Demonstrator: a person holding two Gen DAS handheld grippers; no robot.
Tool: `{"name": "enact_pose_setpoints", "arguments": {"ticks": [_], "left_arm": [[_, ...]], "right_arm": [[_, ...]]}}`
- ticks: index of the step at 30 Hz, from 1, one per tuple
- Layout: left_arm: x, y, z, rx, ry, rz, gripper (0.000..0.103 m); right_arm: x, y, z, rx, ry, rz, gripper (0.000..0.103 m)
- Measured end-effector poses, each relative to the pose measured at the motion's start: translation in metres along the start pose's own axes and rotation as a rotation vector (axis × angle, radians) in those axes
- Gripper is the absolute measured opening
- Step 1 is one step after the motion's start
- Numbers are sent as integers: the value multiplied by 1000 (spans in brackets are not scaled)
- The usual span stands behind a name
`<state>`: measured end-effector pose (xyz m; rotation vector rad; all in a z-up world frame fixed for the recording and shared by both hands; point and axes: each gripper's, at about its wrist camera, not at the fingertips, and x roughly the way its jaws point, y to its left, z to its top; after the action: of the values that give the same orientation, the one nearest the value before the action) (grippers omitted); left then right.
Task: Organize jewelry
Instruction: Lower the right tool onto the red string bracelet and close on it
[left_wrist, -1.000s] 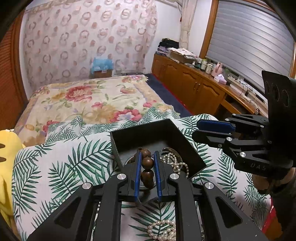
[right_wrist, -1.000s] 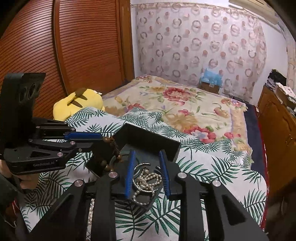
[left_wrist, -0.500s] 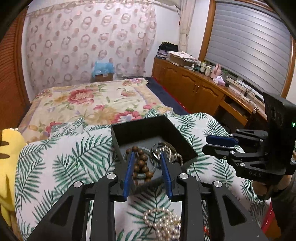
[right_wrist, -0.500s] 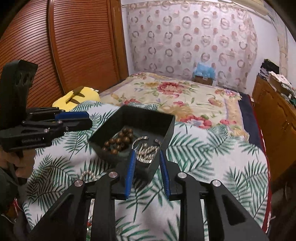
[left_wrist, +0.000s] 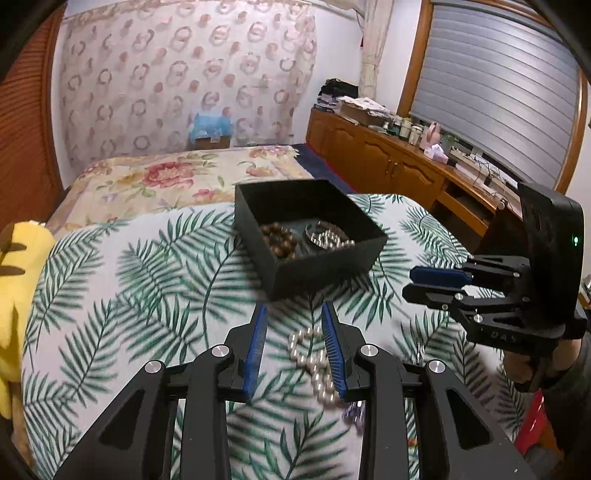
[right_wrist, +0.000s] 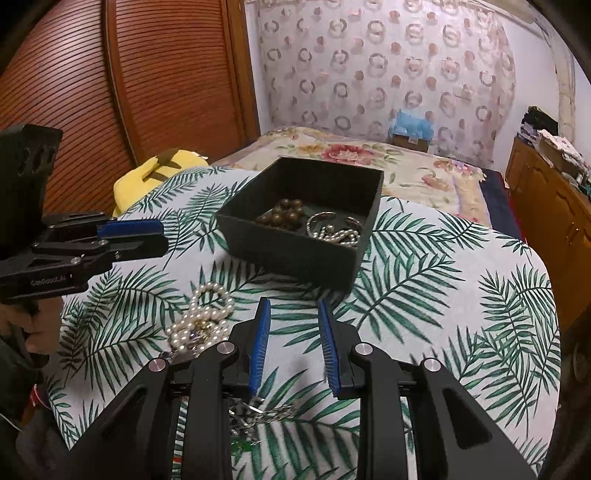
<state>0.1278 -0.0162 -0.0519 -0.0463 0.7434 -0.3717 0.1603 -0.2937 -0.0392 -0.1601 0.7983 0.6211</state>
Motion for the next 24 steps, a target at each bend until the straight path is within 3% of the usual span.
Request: {"name": "enact_pose_setpoints", "arguments": {"ticks": [3, 12, 24], "left_arm": [[-5, 0, -11, 2, 5, 1, 35], [-11, -4, -33, 16, 21, -12, 35], [-27, -10, -54, 20, 25, -9, 36]], "right_arm": [[-1, 5, -7, 5, 4, -7, 29], [-11, 12, -36, 39, 21, -21, 29], [-28, 43, -73, 41, 52, 29, 29]]}}
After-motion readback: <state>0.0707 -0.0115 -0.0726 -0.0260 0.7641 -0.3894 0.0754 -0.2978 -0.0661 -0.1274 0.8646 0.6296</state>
